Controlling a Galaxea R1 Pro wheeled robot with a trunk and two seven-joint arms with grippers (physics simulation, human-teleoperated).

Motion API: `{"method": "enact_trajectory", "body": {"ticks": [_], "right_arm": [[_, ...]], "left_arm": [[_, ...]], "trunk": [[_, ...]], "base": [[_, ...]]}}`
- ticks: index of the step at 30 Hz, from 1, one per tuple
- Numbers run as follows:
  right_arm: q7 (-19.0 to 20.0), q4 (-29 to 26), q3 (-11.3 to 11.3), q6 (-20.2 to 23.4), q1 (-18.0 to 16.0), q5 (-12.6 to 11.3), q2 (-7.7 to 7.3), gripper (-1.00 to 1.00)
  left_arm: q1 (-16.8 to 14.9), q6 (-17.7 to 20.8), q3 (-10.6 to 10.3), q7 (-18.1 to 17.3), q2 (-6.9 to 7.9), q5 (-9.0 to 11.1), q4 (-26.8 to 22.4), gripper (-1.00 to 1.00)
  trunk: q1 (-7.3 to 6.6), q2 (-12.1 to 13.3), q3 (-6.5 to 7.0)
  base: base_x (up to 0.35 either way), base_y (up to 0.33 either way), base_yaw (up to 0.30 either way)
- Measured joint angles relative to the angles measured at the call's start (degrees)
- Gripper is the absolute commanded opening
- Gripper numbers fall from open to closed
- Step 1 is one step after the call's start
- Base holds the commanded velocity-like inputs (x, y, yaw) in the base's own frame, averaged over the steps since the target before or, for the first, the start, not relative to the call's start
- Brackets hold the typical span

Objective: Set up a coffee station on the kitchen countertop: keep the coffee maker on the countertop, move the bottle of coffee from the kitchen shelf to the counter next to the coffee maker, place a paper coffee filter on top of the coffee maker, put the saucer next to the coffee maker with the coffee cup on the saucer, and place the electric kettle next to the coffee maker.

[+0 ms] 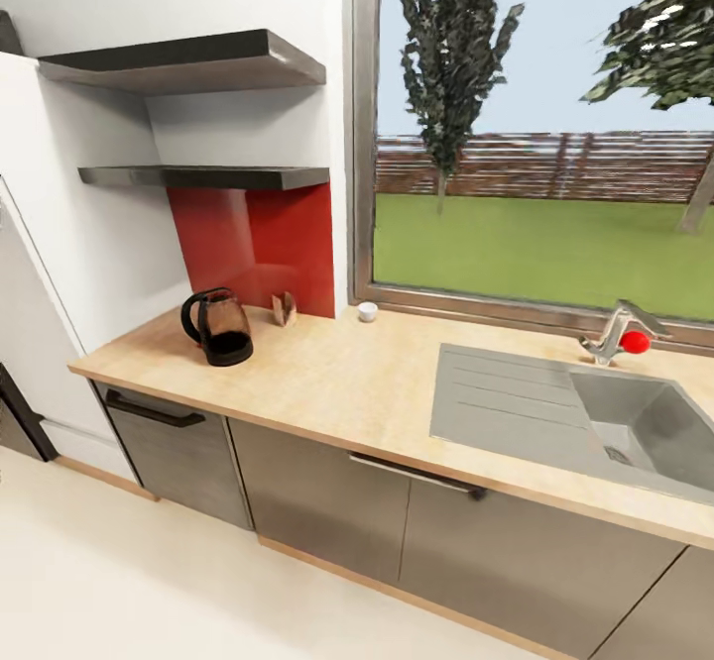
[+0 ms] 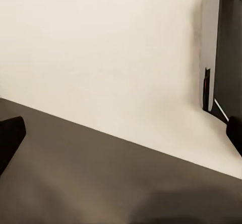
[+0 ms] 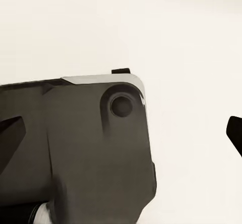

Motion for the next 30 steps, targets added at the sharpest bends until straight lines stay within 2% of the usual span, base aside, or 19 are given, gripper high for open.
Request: {"method": "enact_trajectory", "body": {"ticks": [8, 30], "right_arm": [[0.0, 1.0, 0.1, -0.1, 0.0, -0.1, 0.41, 1.00], [0.0, 1.0, -0.2, -0.3, 0.0, -0.3, 0.35, 1.00]], "left_arm": [[0.0, -0.2, 0.0, 0.1, 0.04, 0.0, 0.0, 1.00], [0.1, -0.3, 0.0, -0.1, 0.05, 0.0, 0.0, 1.00]], "trunk": [[0.00, 0.0, 0.00], [0.00, 0.0, 0.00]], "base": [[0.125, 0.331, 0.000], [0.114, 0.331, 0.000]]}}
